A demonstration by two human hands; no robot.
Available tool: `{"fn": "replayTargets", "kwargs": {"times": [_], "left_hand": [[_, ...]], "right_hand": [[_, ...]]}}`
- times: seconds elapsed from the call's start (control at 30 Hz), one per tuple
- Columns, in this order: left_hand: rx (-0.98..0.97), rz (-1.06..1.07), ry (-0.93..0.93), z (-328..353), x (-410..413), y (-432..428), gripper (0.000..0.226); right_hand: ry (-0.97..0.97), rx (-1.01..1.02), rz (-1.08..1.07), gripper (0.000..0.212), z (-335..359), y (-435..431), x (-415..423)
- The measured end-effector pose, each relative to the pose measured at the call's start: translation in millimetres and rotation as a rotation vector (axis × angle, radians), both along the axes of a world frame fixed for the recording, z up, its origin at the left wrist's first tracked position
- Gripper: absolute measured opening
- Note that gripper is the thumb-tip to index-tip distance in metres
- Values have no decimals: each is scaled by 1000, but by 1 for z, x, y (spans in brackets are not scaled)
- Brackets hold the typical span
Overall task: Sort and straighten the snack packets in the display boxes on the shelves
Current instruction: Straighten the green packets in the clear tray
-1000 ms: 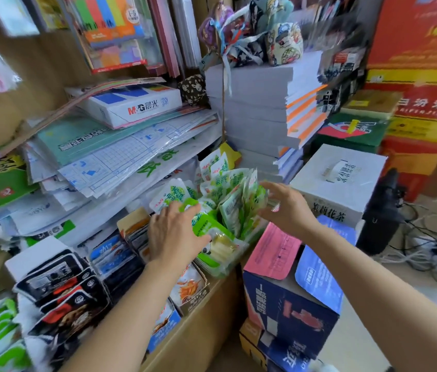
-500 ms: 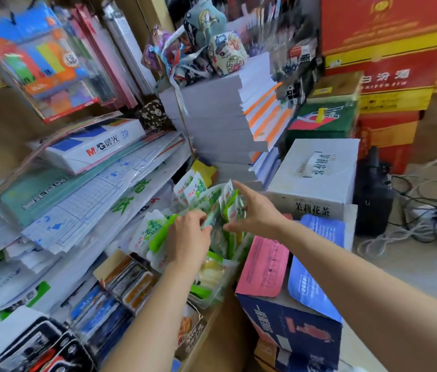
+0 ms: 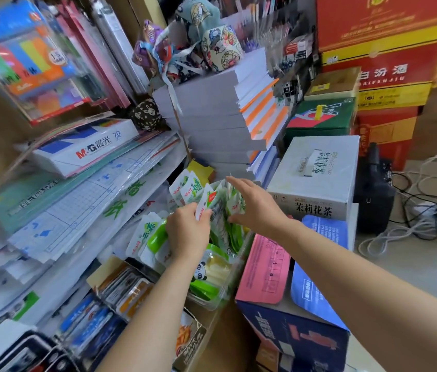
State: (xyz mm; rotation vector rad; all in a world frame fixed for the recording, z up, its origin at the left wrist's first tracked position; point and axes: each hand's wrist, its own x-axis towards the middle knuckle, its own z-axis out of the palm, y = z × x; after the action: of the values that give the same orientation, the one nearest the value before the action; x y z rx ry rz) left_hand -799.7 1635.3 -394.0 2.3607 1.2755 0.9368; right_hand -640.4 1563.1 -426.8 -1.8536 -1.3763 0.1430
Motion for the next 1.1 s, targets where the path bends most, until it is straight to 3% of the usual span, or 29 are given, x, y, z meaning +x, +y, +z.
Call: {"fn": "replayTargets", "kwargs": {"times": [0.1, 0.2, 0.3, 0.5, 0.67, 0.87, 0.93, 1.1], "left_hand": [[2, -45, 92, 3, -6, 4, 30], [29, -123, 139, 9, -15, -1, 6], [131, -47, 243, 14, -21, -8, 38], [205, -27, 318, 18, -27, -2, 8], [182, -92, 275, 19, -28, 1, 46], [294, -49, 291, 34, -39, -4, 31], [341, -32, 249, 39, -43, -1, 19], [361, 10, 192, 49, -47, 11, 18]], "right_hand": [[-42, -45, 19, 109, -3, -2, -1], [-178, -41, 40, 103, -4, -3, -4], [-198, -40, 65, 90, -4, -2, -8], [-60, -4, 70, 81, 1, -7, -7], [-109, 108, 28, 71, 4, -11, -9], [-358, -61, 96, 69, 6, -7, -15], [-342, -111, 111, 65, 7, -6, -15], [-106, -64, 150, 61, 16, -4, -18]]}}
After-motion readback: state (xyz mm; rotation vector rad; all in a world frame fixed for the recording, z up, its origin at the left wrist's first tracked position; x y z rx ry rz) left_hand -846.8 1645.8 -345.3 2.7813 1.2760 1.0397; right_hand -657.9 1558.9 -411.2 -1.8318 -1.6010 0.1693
